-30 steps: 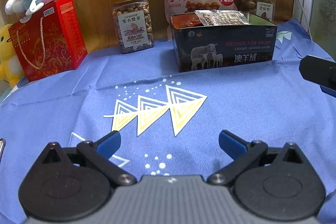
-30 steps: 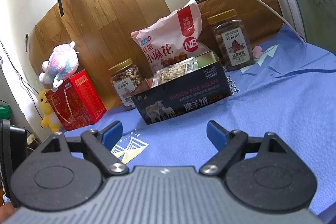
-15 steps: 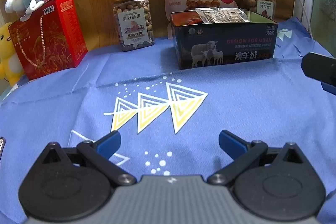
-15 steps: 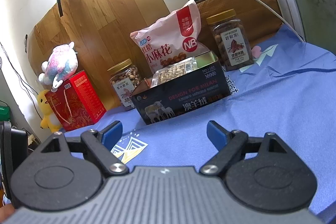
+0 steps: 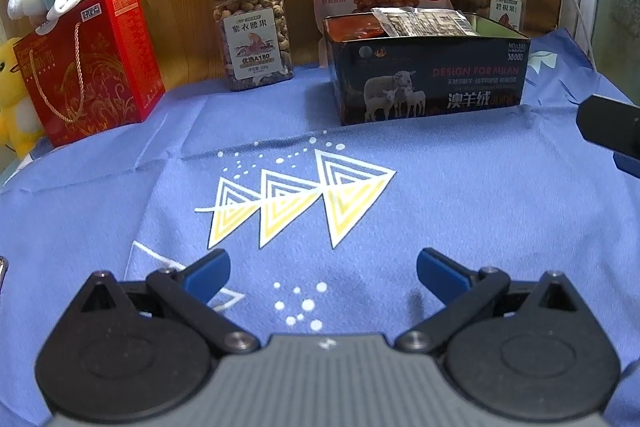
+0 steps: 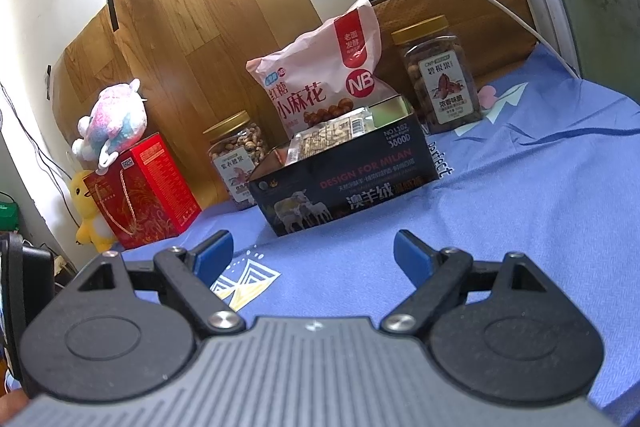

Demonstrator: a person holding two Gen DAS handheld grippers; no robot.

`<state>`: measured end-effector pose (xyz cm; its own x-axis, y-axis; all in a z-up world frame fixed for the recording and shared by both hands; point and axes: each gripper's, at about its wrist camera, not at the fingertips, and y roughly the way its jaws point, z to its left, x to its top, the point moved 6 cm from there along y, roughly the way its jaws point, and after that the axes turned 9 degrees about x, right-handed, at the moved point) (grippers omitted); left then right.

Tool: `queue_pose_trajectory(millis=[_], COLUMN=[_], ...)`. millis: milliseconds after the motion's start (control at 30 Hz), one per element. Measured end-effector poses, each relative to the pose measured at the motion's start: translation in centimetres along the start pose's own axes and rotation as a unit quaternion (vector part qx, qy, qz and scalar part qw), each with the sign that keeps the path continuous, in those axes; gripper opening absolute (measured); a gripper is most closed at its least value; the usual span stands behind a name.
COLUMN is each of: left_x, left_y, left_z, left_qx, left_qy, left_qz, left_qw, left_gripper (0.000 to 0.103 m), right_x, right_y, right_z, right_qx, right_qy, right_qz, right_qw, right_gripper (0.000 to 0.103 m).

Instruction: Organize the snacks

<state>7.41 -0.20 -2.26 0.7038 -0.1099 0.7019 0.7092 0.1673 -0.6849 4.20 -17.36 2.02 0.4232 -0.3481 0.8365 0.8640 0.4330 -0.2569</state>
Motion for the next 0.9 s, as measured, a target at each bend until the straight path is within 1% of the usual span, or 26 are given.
queue_pose_trajectory(millis=[900], left_x=[-0.18], left_y=[-0.05], left_z=[-0.10], left_qx=[-0.008], left_qy=[0.000], left_qz=[0.005], left_qw=[1.0000], left_gripper=[0.103], right_x=[0.08], right_y=[-0.14], right_z=[-0.02], right_qx=[-0.002], right_qy=[0.001], right_qz=[-0.002], right_qw=[1.000], right_gripper=[0.089])
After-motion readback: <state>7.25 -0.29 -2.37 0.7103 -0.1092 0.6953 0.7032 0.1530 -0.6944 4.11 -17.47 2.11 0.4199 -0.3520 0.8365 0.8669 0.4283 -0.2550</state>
